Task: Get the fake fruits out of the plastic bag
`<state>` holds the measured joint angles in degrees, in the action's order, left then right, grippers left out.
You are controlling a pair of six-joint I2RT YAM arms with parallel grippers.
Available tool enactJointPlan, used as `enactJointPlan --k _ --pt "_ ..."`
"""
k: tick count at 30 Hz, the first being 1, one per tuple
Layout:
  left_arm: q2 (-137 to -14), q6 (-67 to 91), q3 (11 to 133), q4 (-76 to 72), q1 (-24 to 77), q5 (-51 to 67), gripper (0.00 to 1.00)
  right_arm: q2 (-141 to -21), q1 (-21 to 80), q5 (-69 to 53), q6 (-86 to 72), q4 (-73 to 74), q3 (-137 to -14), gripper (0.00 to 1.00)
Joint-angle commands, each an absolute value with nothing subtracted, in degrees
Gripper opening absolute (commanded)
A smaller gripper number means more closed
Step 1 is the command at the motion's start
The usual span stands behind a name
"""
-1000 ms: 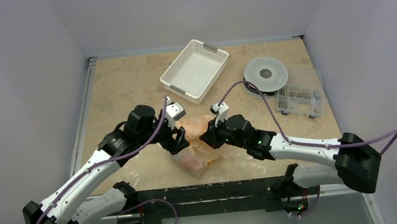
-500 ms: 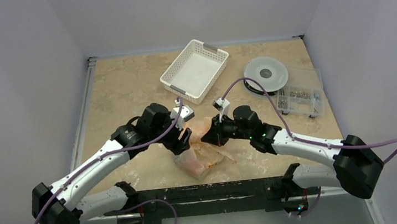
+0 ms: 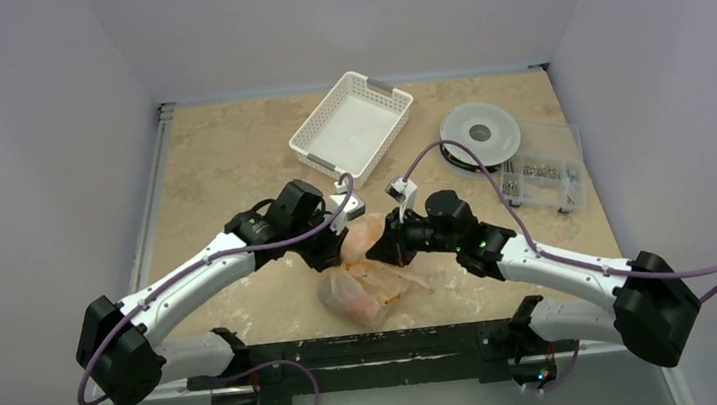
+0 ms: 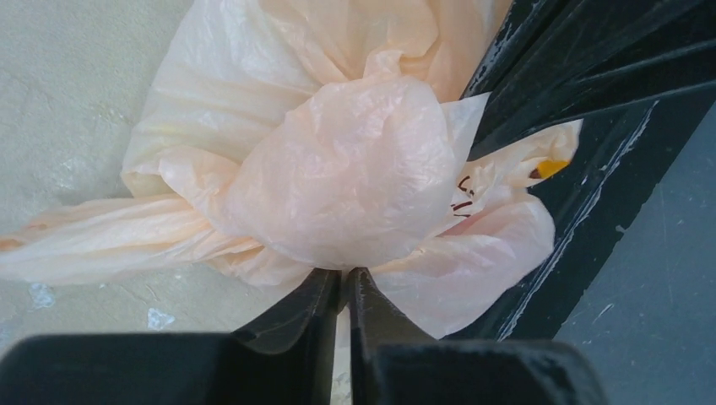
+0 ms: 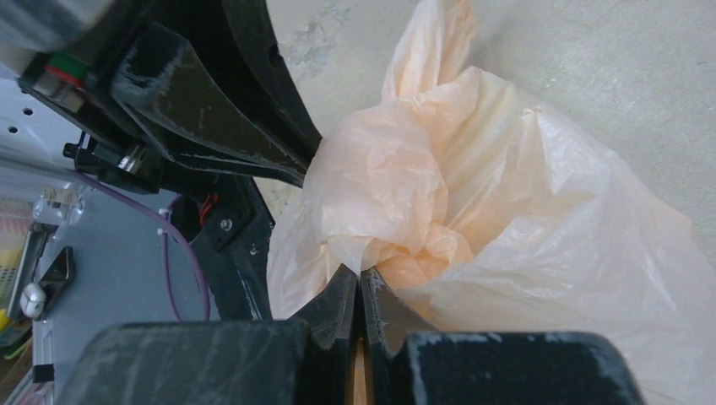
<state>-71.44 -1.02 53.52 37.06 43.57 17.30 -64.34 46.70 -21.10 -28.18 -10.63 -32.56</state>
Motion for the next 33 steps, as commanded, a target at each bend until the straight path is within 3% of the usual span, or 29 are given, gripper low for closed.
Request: enactJointPlan --k 1,2,9,16,21,24,33 --pt "-67.3 -1.7 55.3 35.8 43.8 16.6 0.03 -63.0 46.3 -19.8 -27.7 -10.3 -35.5 0.00" --pt "-66.3 -1.8 55.1 35.4 43.8 15.8 0.00 -63.1 46.3 -19.1 -27.9 -9.9 -35.7 0.00" --pt "-61.3 -1.2 52.8 32.9 43.8 13.5 0.00 -66.4 46.4 -13.5 -30.7 -2.8 -40.4 0.01" --pt "-60.8 -0.5 52.6 32.7 43.8 12.3 0.00 -63.1 48.1 -7.4 -34.7 3.1 -42.7 0.25" --pt "-60.4 -0.5 52.8 32.8 43.8 12.0 0.00 -61.3 53.9 4.0 -36.1 9.9 -46.6 0.50" --pt "-60.3 -0.5 52.7 32.7 43.8 12.1 0.00 -60.3 56.2 10.3 -35.4 13.3 -49.1 0.59" --pt "-60.0 -0.5 52.8 32.6 43.8 12.6 0.00 -54.5 59.3 18.2 -44.5 13.6 -49.9 0.59"
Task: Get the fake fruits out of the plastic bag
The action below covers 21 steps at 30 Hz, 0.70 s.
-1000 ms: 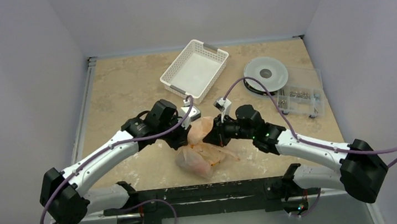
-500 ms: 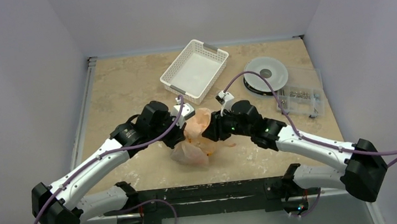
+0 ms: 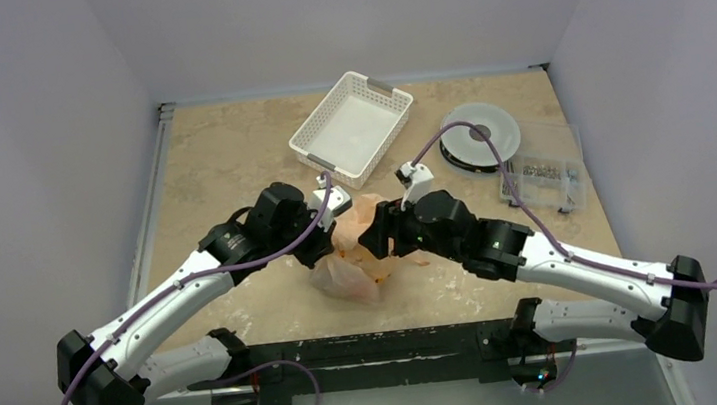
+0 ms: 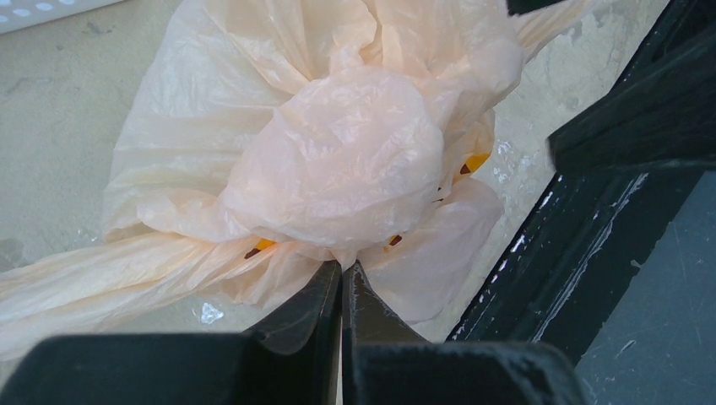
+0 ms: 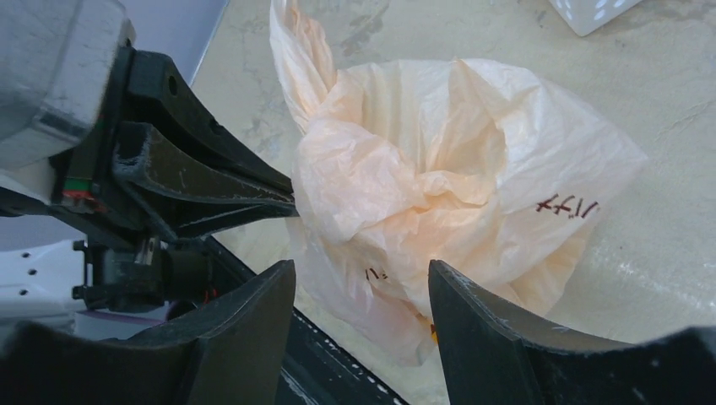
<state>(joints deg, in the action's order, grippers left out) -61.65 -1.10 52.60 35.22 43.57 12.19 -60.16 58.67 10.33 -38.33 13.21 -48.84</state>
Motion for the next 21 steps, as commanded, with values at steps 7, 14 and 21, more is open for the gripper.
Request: enactJointPlan --k 7,14,21 --pt "-59.7 -0.4 52.8 32.0 43.7 11.8 0.00 -59.0 60.1 7.0 -50.2 5.5 -48.4 0.59" --pt "-59.8 1.2 52.6 31.9 43.8 12.3 0.00 -67.0 60.3 7.7 -50.9 -3.0 -47.9 0.59" --pt "-58.9 0.3 52.2 31.5 43.8 14.5 0.00 -71.5 60.3 11.7 -50.2 -2.1 -49.0 0.60"
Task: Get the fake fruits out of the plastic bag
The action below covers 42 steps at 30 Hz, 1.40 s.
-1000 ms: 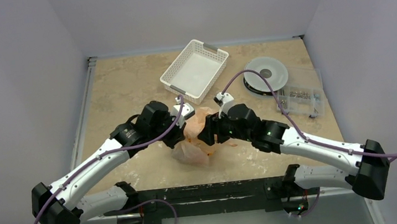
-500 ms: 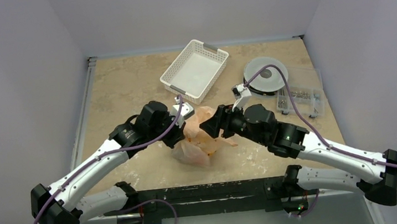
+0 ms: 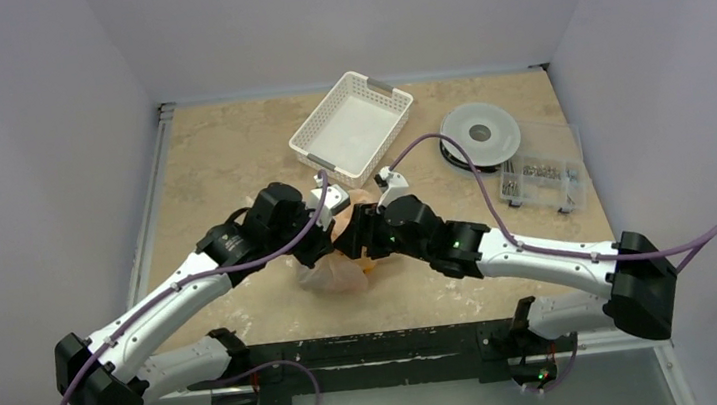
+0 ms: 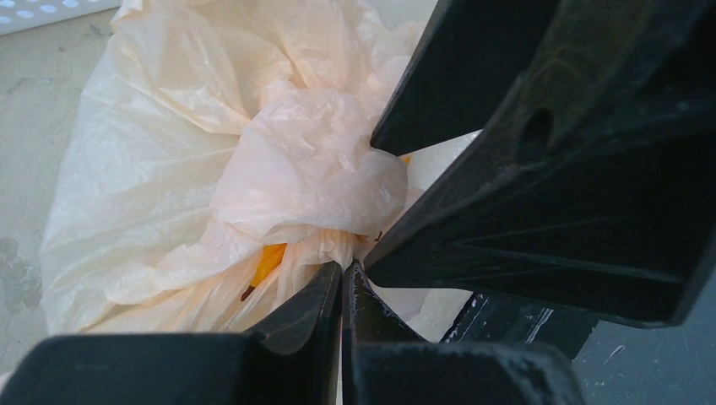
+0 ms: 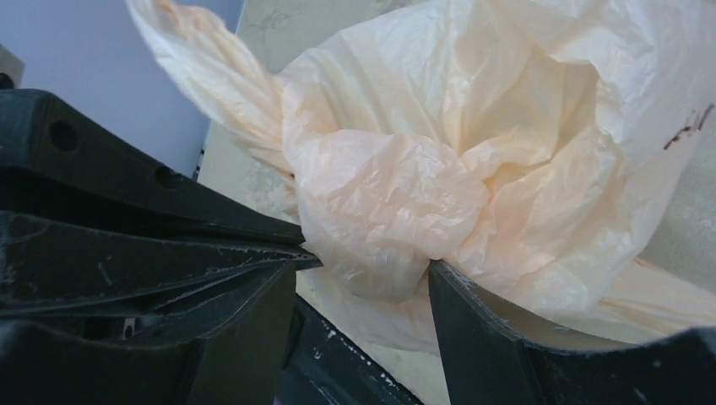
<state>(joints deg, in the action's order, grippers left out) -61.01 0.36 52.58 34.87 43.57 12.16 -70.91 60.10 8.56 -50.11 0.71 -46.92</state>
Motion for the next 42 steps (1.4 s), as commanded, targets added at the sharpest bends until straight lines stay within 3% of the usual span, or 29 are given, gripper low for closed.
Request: enactJointPlan --k 1,4,10,16,22,27,35,36,42 --pt "-58.9 0.2 52.2 31.5 43.8 14.7 0.00 -71.9 60.3 11.7 -49.7 -2.6 -49.1 0.60" --pt "-58.9 0.3 52.1 31.5 43.7 15.5 0.00 -72.7 60.3 12.2 -48.2 -4.2 -49.3 0.58" --pt "-58.9 0.3 52.0 31.3 43.8 16.7 0.00 -72.2 60.2 15.5 -47.0 -5.6 -48.1 0.39" --pt "-58.2 0.3 51.8 31.0 43.8 16.3 0.00 -72.6 60.2 20.9 -43.5 -1.0 -50.2 0.00" --pt "-56.0 0.4 51.4 30.8 43.8 10.3 0.00 -67.3 57.4 28.2 -41.2 5.6 -47.5 0.00" --pt "-51.7 0.3 49.7 29.5 43.8 5.6 0.00 -59.6 45.8 19.1 -35.6 5.3 -41.7 0.00" --pt "-51.7 0.3 50.0 29.8 43.7 9.0 0.00 -57.6 44.2 5.6 -27.6 3.8 -41.9 0.00" --pt "-52.0 0.6 50.3 29.9 43.8 9.7 0.02 -58.0 44.2 3.2 -27.4 3.0 -42.0 0.00" --pt "-51.3 1.9 50.0 29.2 43.7 11.3 0.58 -63.5 44.3 -6.7 -25.4 1.0 -44.4 0.00"
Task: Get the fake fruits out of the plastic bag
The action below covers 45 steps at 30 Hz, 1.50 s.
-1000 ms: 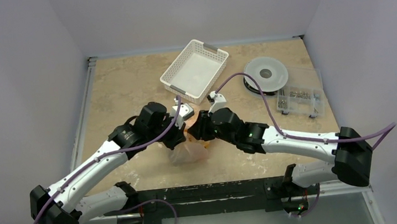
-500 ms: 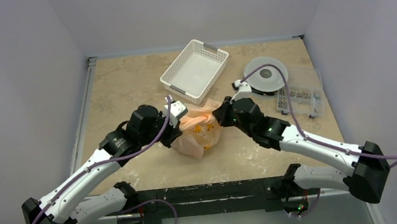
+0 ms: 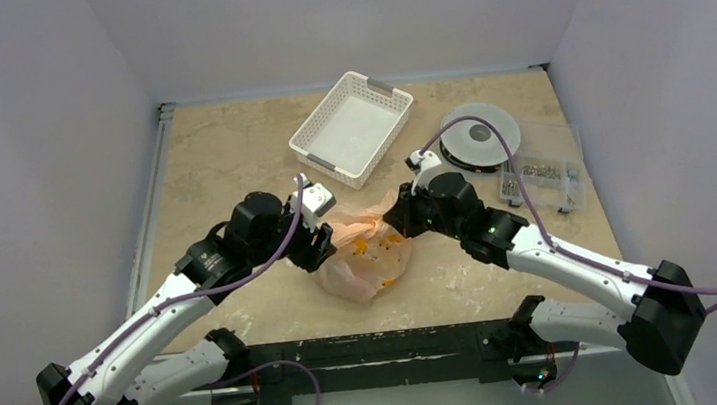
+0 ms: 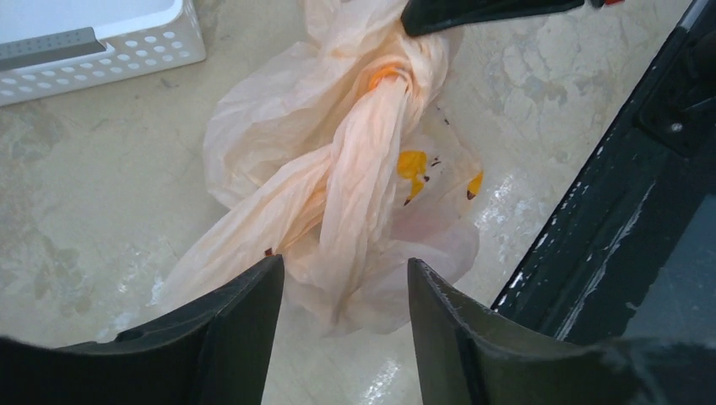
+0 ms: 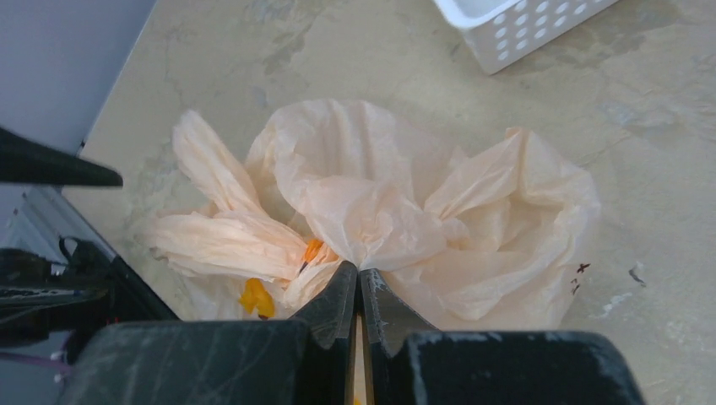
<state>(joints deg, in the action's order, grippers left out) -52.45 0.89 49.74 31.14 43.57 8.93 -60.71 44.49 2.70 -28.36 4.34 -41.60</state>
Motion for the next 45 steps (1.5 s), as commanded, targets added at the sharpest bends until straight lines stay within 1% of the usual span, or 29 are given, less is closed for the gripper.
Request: enactJointPlan --k 1,2,3,7,8,9,13,16,17,19,21,23,24,25,26,28,30,32,33,34,35,36,37,39,41,43,45 --pt "-51.1 2.2 49.8 28.8 43.7 11.6 0.65 -64.3 44.4 -8.6 -25.7 0.4 -44.7 0.00" --pt "-51.0 2.3 49.6 28.4 43.8 11.7 0.71 -65.2 44.5 -10.2 -26.1 0.4 -45.0 0.00" --pt "-51.1 2.4 49.5 28.1 43.8 11.7 0.74 -65.8 44.7 -11.4 -26.4 -0.9 -45.3 0.00" --pt "-54.2 2.4 50.1 27.7 43.8 13.2 0.82 -67.9 46.8 -12.6 -26.6 -1.5 -47.0 0.00" --pt "-55.5 2.4 50.8 27.8 43.8 13.6 0.82 -68.2 47.1 -12.7 -26.6 -1.4 -47.4 0.00" --pt "-57.1 2.3 51.2 28.1 43.8 13.8 0.80 -68.4 47.4 -12.6 -26.6 -1.4 -47.8 0.00" --pt "-61.9 1.9 54.0 30.0 44.0 15.5 0.63 -68.9 48.6 -11.8 -26.7 -1.4 -48.9 0.00" --pt "-62.5 1.6 54.3 30.6 44.4 15.7 0.50 -69.5 49.3 -10.8 -26.5 -0.9 -49.7 0.00" --pt "-62.2 1.6 54.3 30.6 44.5 15.5 0.44 -69.5 49.5 -10.6 -26.5 -1.0 -49.7 0.00" --pt "-61.1 1.5 54.2 31.0 44.6 14.1 0.29 -69.4 49.5 -9.2 -26.4 -0.5 -49.7 0.00" --pt "-59.0 1.3 53.7 30.8 44.6 11.7 0.14 -69.0 49.5 -2.8 -26.7 2.6 -49.8 0.00" --pt "-56.1 1.1 52.7 30.3 44.6 9.1 0.06 -68.4 49.1 10.9 -30.3 8.3 -49.5 0.00" --pt "-54.9 1.0 52.3 30.0 44.6 7.8 0.00 -67.7 48.0 16.6 -31.7 10.4 -48.8 0.00" --pt "-53.8 1.0 51.8 29.8 44.6 6.6 0.00 -66.5 46.1 18.3 -32.3 10.6 -47.3 0.00" --pt "-52.6 1.0 51.3 29.6 44.6 5.7 0.00 -64.7 43.1 17.0 -32.3 9.7 -45.6 0.00" --pt "-51.0 0.7 50.5 29.2 44.5 4.9 0.00 -62.5 38.2 7.0 -31.4 6.2 -42.9 0.00" --pt "-50.2 0.6 50.0 28.9 44.6 5.0 0.00 -63.1 37.0 -2.9 -29.1 3.4 -42.7 0.00" --pt "-50.5 0.5 50.1 28.8 44.6 5.9 0.00 -65.5 37.7 -8.9 -26.3 6.0 -46.1 0.00" --pt "-50.8 0.4 50.2 28.9 44.6 6.2 0.00 -66.3 37.9 -9.8 -26.4 7.5 -47.3 0.00" --pt "-51.2 0.3 50.5 29.1 44.6 6.6 0.00 -66.3 38.0 -9.2 -26.8 8.8 -48.1 0.00" --pt "-51.6 0.4 50.7 29.3 44.5 7.0 0.00 -65.8 38.0 -8.0 -27.1 10.1 -48.3 0.05" --pt "-51.9 0.4 50.8 29.6 44.6 7.1 0.00 -65.0 38.0 -6.7 -27.4 11.1 -48.5 0.13" --pt "-52.1 0.4 50.8 29.6 44.6 7.2 0.00 -64.1 38.1 -5.2 -27.6 12.2 -48.8 0.18" --pt "-52.1 0.5 50.8 29.7 44.6 7.1 0.00 -62.5 40.4 -0.9 -26.1 15.9 -50.7 0.25" --pt "-52.1 0.5 50.8 29.6 44.6 7.1 0.00 -62.4 49.0 12.6 -21.4 20.3 -54.7 0.35" --pt "-52.2 0.3 51.0 29.7 44.6 7.1 0.00 -64.1 56.0 21.2 -18.6 23.6 -57.0 0.40" --pt "-52.2 0.3 51.1 29.9 44.6 7.0 0.00 -65.9 58.7 24.6 -18.4 25.1 -57.9 0.40"
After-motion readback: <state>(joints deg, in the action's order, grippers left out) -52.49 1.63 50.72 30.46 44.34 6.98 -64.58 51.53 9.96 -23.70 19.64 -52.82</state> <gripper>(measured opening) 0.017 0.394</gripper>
